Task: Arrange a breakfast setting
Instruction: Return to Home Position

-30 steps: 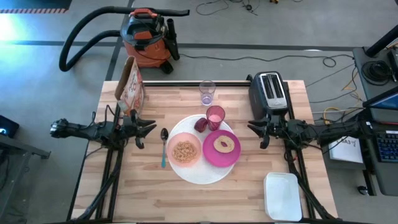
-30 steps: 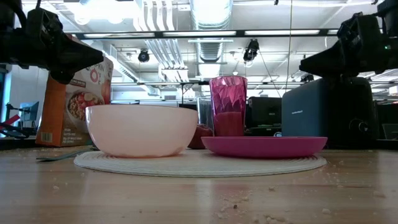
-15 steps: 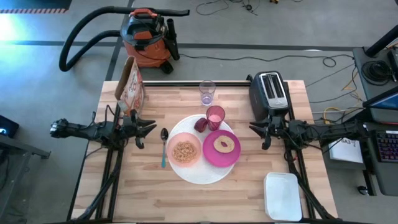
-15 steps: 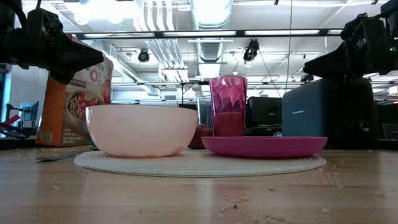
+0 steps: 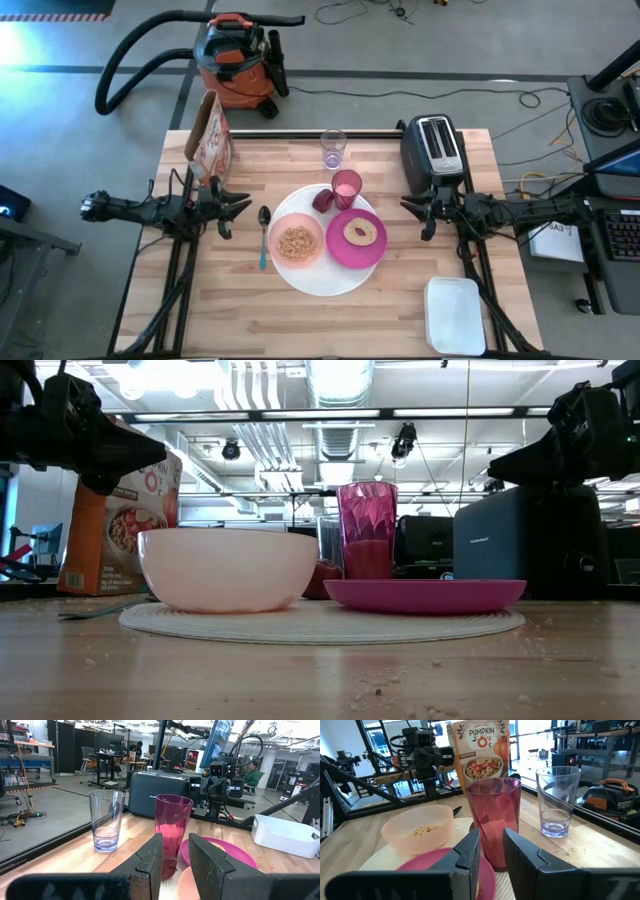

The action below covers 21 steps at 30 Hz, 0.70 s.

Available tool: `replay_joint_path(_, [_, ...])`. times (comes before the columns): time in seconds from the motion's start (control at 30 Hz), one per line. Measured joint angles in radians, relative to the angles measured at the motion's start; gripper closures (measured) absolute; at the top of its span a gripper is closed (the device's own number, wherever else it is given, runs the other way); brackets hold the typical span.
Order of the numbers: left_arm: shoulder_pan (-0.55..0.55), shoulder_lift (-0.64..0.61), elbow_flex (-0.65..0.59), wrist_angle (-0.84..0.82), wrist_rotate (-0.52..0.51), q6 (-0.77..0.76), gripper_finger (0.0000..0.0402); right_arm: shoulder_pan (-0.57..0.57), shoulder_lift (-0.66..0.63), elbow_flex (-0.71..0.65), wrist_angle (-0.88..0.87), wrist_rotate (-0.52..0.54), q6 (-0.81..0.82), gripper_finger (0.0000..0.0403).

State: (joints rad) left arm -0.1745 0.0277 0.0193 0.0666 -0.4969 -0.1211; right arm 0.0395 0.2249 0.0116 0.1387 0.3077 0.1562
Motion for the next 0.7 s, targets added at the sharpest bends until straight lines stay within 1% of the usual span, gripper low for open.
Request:
replay_joint_path(0.17, [0.000, 0.000, 0.000, 0.000, 0.000, 0.000, 0.0325, 0.000, 0.000, 0.000, 0.000, 0.000, 0.000, 0.0330])
replay_joint_path(0.53, [0.000, 0.000, 0.000, 0.000, 0.000, 0.000, 0.0325, 0.000, 0.000, -0.001, 0.000, 0.002, 0.000, 0.0317])
replay_joint_path(0.7, [0.000, 0.000, 0.000, 0.000, 0.000, 0.000, 0.0325, 0.000, 0.000, -0.001, 0.000, 0.002, 0.000, 0.0321])
